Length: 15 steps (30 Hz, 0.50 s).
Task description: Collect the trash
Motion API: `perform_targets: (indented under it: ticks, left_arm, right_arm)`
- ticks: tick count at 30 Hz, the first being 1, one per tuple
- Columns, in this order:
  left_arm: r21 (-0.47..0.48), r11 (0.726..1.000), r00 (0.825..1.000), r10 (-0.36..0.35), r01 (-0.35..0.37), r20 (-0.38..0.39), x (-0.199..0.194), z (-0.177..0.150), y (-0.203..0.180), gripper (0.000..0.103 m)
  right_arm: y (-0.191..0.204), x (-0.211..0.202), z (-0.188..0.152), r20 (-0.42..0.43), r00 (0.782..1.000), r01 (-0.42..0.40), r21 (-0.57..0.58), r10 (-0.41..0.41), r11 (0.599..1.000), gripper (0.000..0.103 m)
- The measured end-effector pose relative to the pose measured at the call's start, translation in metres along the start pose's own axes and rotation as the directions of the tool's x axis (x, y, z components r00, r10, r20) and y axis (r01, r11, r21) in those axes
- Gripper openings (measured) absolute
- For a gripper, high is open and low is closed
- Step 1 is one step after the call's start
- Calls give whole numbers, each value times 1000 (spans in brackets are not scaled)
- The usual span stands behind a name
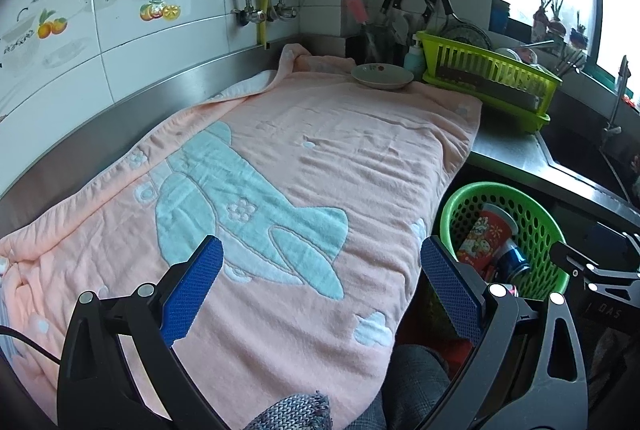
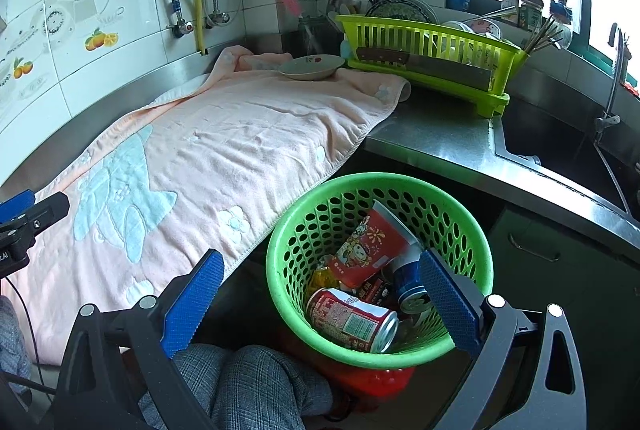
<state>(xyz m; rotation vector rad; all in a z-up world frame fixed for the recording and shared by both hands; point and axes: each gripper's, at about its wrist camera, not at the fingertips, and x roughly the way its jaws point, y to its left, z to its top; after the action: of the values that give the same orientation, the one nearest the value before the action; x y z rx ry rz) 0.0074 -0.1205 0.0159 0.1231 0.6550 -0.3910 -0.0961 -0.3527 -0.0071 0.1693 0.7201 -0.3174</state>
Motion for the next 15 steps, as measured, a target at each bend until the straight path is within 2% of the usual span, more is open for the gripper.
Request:
perform_targets:
  ticks: [15]
  left_arm:
    - [13, 1000, 1000, 2, -2, -4, 2, -1, -2, 98]
  right_arm:
    - [2, 0, 1, 2, 1000, 1, 1, -1, 1000, 95]
